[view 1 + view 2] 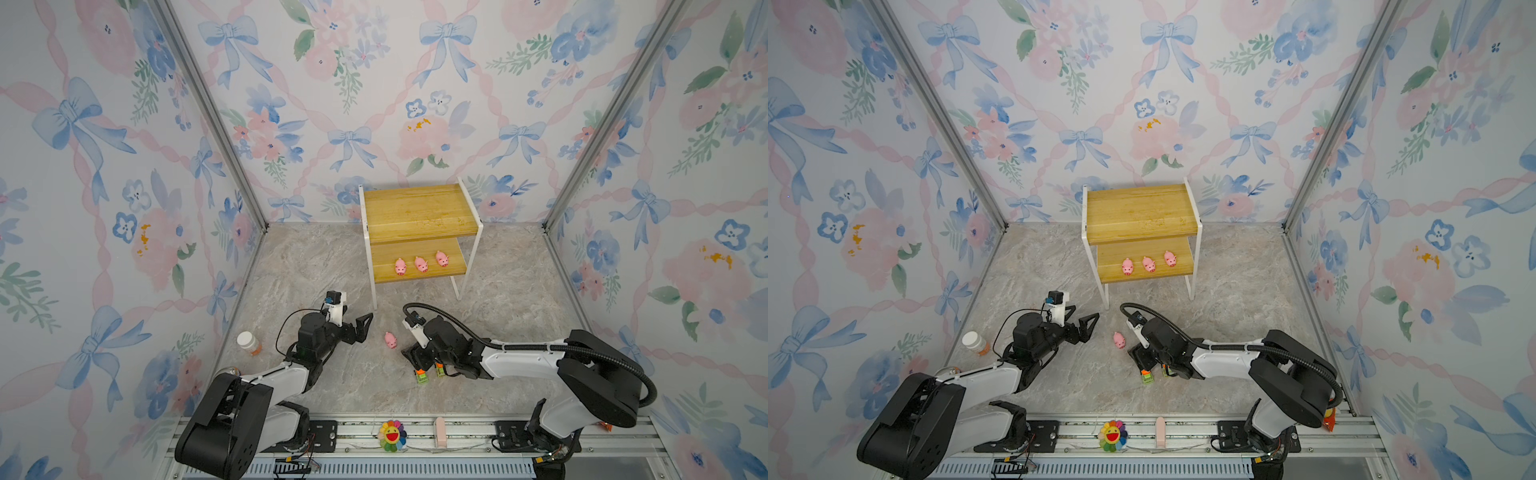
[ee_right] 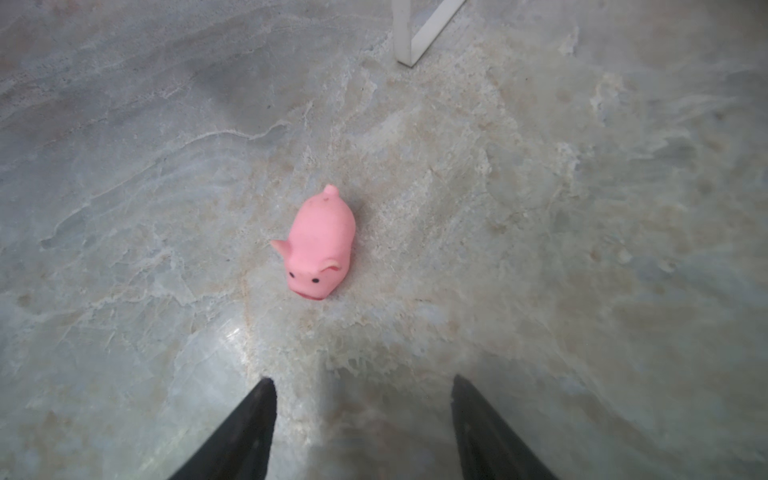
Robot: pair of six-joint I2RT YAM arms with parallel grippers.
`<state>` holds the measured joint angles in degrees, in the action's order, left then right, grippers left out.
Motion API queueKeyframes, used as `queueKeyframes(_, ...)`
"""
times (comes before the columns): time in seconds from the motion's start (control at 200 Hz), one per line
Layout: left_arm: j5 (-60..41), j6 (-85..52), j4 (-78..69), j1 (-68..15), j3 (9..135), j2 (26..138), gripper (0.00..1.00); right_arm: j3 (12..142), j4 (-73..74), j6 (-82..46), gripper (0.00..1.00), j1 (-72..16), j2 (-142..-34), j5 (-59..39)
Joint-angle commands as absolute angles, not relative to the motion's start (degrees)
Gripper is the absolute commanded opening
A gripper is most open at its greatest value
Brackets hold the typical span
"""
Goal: Place and organize the plastic toys onto the shelf
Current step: 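Lower the right gripper over the last pink pig and close it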
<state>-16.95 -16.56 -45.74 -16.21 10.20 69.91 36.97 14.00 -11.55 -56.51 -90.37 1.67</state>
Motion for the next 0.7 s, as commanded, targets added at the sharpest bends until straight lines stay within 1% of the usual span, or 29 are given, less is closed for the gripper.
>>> queueKeyframes(0.0, -17.3, -16.22, -45.71, -16.48, 10.1, 69.49, 0.98, 39.49, 17.86, -13.24, 0.68, -58.13, -92.96, 0.59)
queueKeyframes(0.315, -17.58, -16.02, -45.71, -16.44, 10.22, 69.64, 0.98, 41.3, 24.75, -15.51, 0.65, -58.32, -101.11, 1.16)
queueKeyframes(0.51, -17.58, -15.91, -45.75, -16.39, 10.15, 69.67, 0.98, 41.55, 27.21, -16.08, 0.62, -57.61, -103.02, 1.1)
queueKeyframes(0.695, -17.49, -15.95, -45.71, -16.48, 10.18, 69.62, 0.98, 41.62, 27.17, -16.17, 0.53, -57.39, -103.53, 1.21)
